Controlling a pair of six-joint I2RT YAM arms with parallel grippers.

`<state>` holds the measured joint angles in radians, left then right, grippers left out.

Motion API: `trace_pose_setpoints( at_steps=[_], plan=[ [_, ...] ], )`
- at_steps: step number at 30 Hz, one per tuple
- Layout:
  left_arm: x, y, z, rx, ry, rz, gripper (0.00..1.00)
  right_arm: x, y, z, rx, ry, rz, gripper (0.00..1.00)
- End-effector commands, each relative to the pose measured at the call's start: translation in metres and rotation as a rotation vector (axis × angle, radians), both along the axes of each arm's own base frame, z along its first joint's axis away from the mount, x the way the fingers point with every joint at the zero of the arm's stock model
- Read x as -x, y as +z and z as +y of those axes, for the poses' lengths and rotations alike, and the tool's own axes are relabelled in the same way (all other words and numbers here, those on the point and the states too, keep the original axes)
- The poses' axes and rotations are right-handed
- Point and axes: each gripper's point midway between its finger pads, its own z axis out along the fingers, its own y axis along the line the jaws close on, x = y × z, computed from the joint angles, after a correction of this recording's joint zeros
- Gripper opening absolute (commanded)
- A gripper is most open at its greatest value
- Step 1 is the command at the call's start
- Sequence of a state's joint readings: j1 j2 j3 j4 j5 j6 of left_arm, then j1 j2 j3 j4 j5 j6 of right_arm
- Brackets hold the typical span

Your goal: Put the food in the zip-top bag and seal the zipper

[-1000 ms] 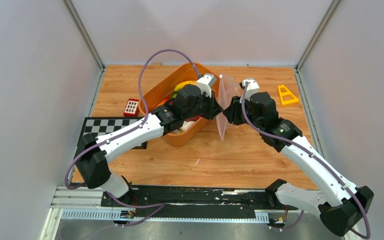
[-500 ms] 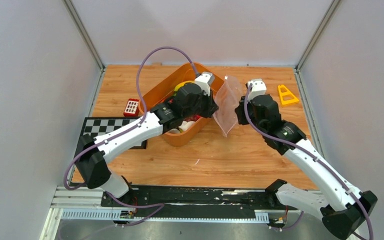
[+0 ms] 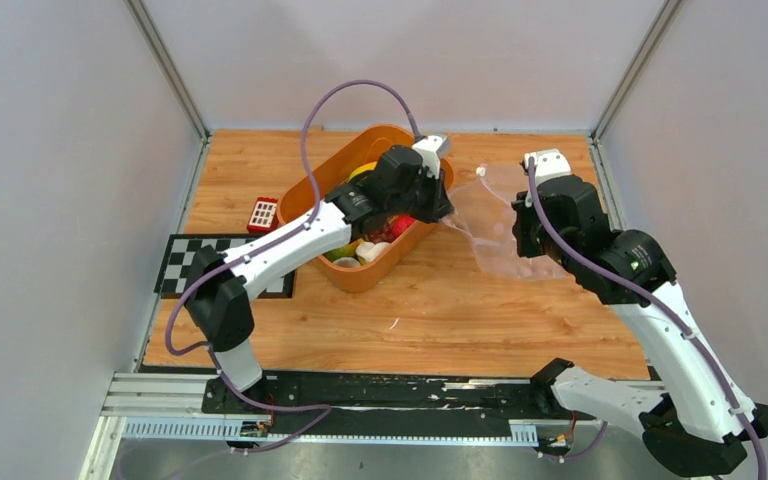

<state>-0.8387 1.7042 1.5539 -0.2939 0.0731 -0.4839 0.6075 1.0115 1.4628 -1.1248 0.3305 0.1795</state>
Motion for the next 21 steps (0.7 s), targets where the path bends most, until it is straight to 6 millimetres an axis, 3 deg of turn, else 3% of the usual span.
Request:
trace_pose_setpoints(
  at_steps=[1, 4, 8, 12, 16, 21],
  plan=[
    [0.008, 0.000, -0.030, 0.062, -0.141, 0.030, 0.00, 0.016, -0.022, -0.007, 0.046, -0.004, 0.107, 0.00],
    [0.007, -0.020, -0.032, 0.014, -0.145, 0.061, 0.01, 0.000, -0.038, 0.012, 0.011, 0.009, 0.124, 0.00],
    [-0.014, -0.052, -0.003, -0.135, -0.024, -0.011, 0.06, -0.021, -0.069, 0.022, 0.038, -0.018, 0.169, 0.00],
    [-0.027, -0.082, 0.014, -0.219, 0.012, -0.013, 0.08, -0.039, -0.072, 0.031, -0.023, -0.027, 0.143, 0.00],
    [-0.032, -0.086, 0.018, -0.247, 0.026, -0.023, 0.10, -0.043, -0.056, 0.027, -0.054, -0.048, 0.082, 0.00],
    [-0.021, -0.076, -0.003, -0.146, -0.053, 0.002, 0.27, -0.038, -0.055, 0.030, -0.085, -0.026, 0.065, 0.00]
  ],
)
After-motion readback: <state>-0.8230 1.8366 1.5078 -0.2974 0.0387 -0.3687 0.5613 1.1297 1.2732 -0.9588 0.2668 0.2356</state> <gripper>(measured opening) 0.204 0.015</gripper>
